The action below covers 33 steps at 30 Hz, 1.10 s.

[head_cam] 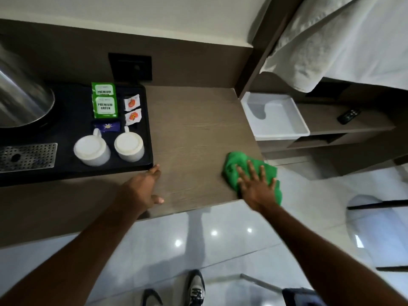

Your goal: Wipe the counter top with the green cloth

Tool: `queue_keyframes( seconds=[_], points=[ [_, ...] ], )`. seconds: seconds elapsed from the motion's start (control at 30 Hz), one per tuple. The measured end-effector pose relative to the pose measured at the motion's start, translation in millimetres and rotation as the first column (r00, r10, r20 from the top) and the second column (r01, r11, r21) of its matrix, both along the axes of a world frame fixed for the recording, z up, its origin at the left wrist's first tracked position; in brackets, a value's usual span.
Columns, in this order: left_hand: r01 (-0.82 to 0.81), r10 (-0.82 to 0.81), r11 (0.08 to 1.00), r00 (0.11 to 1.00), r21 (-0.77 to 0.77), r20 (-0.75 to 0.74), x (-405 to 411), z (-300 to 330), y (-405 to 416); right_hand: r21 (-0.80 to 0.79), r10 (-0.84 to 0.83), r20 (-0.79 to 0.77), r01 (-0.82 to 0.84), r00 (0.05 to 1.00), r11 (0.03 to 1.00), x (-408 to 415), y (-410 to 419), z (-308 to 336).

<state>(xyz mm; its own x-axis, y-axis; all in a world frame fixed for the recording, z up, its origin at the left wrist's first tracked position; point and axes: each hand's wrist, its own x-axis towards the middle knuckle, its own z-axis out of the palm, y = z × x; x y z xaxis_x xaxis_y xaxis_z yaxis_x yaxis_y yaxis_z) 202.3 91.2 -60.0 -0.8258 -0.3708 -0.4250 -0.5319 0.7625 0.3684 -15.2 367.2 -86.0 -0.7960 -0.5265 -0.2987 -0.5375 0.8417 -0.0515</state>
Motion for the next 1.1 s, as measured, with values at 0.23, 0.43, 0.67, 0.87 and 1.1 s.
queue_keyframes(
  seconds=[0.23,0.43,0.67,0.87,1.1],
  points=[
    [-0.007,0.005,0.999,0.999,-0.037,-0.044,-5.0,-17.1,3.3,-0.101,-0.295,0.05,0.299,0.954,0.949,-14.4,-114.9,-3.9],
    [0.077,-0.069,0.994,0.993,-0.083,0.098,-18.0,-21.3,3.3,-0.102,0.242,-0.036,-0.245,0.97,0.964,59.9,-83.1,-1.6],
    [0.278,-0.205,0.913,0.945,-0.297,0.256,-28.9,8.5,10.7,-0.063,-0.053,0.069,0.057,0.996,0.996,4.6,-67.4,6.6],
    [0.451,-0.411,0.793,0.892,-0.41,0.187,-83.2,31.8,-21.1,-0.098,-0.037,0.024,0.039,0.999,0.994,-20.8,-133.1,-3.1],
    [0.286,-0.202,0.919,0.933,-0.27,0.299,-170.5,29.6,-95.9,-0.071,0.174,-0.039,-0.176,0.984,0.982,-41.2,-103.6,-7.7]
  ],
)
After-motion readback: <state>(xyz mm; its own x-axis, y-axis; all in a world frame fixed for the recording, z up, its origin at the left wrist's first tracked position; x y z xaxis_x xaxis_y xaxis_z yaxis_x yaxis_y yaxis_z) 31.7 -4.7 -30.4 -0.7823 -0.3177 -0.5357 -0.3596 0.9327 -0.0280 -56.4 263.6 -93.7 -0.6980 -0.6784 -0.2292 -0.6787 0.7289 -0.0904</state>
